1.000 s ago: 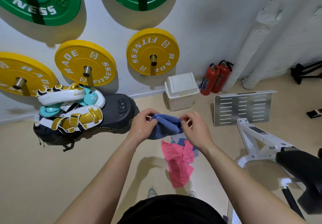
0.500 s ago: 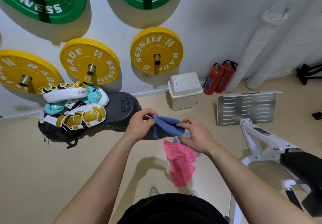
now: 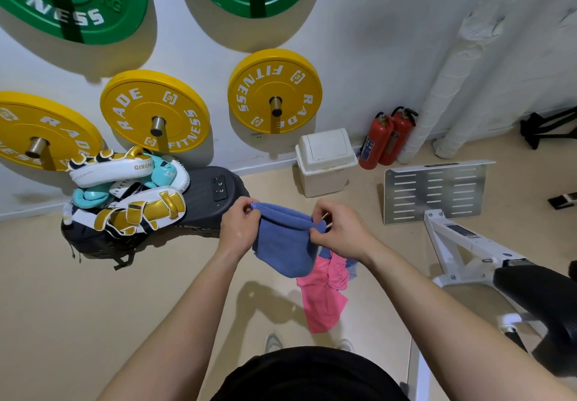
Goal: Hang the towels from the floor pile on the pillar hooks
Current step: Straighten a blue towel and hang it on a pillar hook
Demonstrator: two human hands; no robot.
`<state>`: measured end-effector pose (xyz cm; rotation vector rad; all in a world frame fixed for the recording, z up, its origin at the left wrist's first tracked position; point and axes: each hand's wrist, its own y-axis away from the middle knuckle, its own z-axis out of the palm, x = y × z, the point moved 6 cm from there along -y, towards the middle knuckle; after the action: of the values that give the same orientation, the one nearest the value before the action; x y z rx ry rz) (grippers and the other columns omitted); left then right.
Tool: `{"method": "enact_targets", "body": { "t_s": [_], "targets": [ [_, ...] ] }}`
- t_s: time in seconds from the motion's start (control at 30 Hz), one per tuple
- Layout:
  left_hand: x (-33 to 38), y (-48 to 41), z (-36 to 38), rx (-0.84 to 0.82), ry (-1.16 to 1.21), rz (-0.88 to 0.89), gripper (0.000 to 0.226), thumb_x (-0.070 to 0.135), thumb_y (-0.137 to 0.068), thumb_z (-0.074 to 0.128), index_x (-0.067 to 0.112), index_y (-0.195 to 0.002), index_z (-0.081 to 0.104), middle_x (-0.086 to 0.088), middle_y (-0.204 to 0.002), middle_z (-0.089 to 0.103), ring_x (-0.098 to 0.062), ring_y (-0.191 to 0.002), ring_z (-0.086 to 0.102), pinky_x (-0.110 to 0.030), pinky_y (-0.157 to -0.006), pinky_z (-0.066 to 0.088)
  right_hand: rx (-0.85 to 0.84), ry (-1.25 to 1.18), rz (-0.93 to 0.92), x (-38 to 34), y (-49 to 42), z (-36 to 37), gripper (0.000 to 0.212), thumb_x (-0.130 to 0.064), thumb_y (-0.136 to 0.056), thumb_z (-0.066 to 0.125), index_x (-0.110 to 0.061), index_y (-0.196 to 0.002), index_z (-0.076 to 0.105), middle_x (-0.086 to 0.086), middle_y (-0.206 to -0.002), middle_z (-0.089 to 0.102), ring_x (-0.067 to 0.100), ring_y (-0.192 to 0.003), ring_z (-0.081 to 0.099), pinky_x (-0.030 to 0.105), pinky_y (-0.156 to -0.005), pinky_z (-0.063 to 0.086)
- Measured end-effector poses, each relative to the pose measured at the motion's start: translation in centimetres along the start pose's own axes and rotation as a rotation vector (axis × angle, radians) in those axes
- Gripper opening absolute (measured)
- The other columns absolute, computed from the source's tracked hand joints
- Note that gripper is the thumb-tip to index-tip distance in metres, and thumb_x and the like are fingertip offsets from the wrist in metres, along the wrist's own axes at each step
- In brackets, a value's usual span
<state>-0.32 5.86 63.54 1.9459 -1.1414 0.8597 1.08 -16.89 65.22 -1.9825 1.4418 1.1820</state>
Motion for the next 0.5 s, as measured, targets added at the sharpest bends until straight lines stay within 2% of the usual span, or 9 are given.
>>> {"method": "enact_targets", "body": {
  "t_s": [0.07,0.13,0.2,0.23,0.3,0.37,0.43,0.5],
  "targets": [
    [0.5,0.5,0.8,-0.044,0.014,0.003,0.014,0.019,-0.097,0.049,0.024,-0.1,0.062,0.006,-0.097,0.067,-0.016,-0.093,0.061,-0.029,-0.075,0.046,-0.018,-0.018,0.007,0.0,0.0,-0.3,0.024,-0.016,-0.074,0.061,-0.031,-0.092,0.055,-0.008,-0.084,0.061,0.011,-0.071,0.058,0.03,-0.062,0.051],
    [1.0,0.9,1.5,-0.074,0.039,0.021,0.016,0.017,-0.097,0.048,0.024,-0.103,0.06,0.006,-0.098,0.067,-0.014,-0.094,0.061,-0.031,-0.08,0.049,-0.072,0.047,0.006,0.5,-0.1,-0.2,0.024,-0.018,-0.082,0.055,-0.027,-0.104,0.059,-0.01,-0.094,0.059,0.005,-0.082,0.056,0.026,-0.073,0.049],
    [1.8,1.3,2.0,-0.093,0.077,0.042,0.018,0.013,-0.097,0.048,0.022,-0.106,0.06,0.007,-0.098,0.067,-0.011,-0.094,0.061,-0.029,-0.082,0.049,-0.114,0.126,0.0,0.8,-0.1,-0.2,0.014,-0.021,-0.087,0.051,-0.019,-0.098,0.06,-0.005,-0.097,0.057,0.01,-0.091,0.052,0.036,-0.083,0.049],
    [2.1,1.4,2.1,-0.097,0.095,0.05,0.019,0.011,-0.097,0.047,0.022,-0.107,0.06,0.007,-0.098,0.067,-0.012,-0.095,0.061,-0.028,-0.083,0.049,-0.123,0.138,0.002,0.9,0.0,-0.3,0.012,-0.024,-0.086,0.051,-0.018,-0.094,0.059,-0.003,-0.097,0.055,0.012,-0.091,0.051,0.039,-0.083,0.048],
    [2.9,1.7,2.4,-0.109,0.125,0.064,0.021,0.008,-0.097,0.047,0.02,-0.108,0.06,0.005,-0.101,0.067,-0.013,-0.098,0.061,-0.025,-0.083,0.049,-0.147,0.135,0.01,0.9,0.2,-0.5,0.015,-0.034,-0.08,0.058,-0.023,-0.09,0.054,-0.007,-0.096,0.049,0.011,-0.088,0.05,0.035,-0.076,0.045],
    [3.8,2.0,2.7,-0.134,0.133,0.095,0.022,0.006,-0.097,0.047,0.02,-0.108,0.06,0.004,-0.101,0.068,-0.013,-0.098,0.062,-0.023,-0.082,0.049,-0.174,0.157,0.024,1.0,0.4,-0.7,0.03,-0.043,-0.071,0.069,-0.027,-0.089,0.051,-0.01,-0.096,0.045,0.01,-0.083,0.051,0.03,-0.068,0.044],
    [4.5,2.3,2.9,-0.142,0.133,0.148,0.022,0.006,-0.095,0.048,0.02,-0.105,0.061,0.002,-0.1,0.069,-0.015,-0.096,0.064,-0.026,-0.082,0.051,-0.156,0.181,0.009,1.1,0.3,-1.0,0.035,-0.042,-0.068,0.075,-0.027,-0.085,0.049,-0.01,-0.09,0.05,0.012,-0.079,0.052,0.035,-0.067,0.046],
    [5.0,2.4,2.8,-0.119,0.108,0.201,0.02,0.007,-0.095,0.046,0.02,-0.106,0.059,0.001,-0.101,0.068,-0.017,-0.097,0.063,-0.031,-0.083,0.051,-0.104,0.131,0.021,1.3,0.1,-1.8,0.029,-0.036,-0.07,0.076,-0.025,-0.083,0.051,-0.008,-0.081,0.058,0.014,-0.075,0.056,0.039,-0.067,0.049]
  ]
}}
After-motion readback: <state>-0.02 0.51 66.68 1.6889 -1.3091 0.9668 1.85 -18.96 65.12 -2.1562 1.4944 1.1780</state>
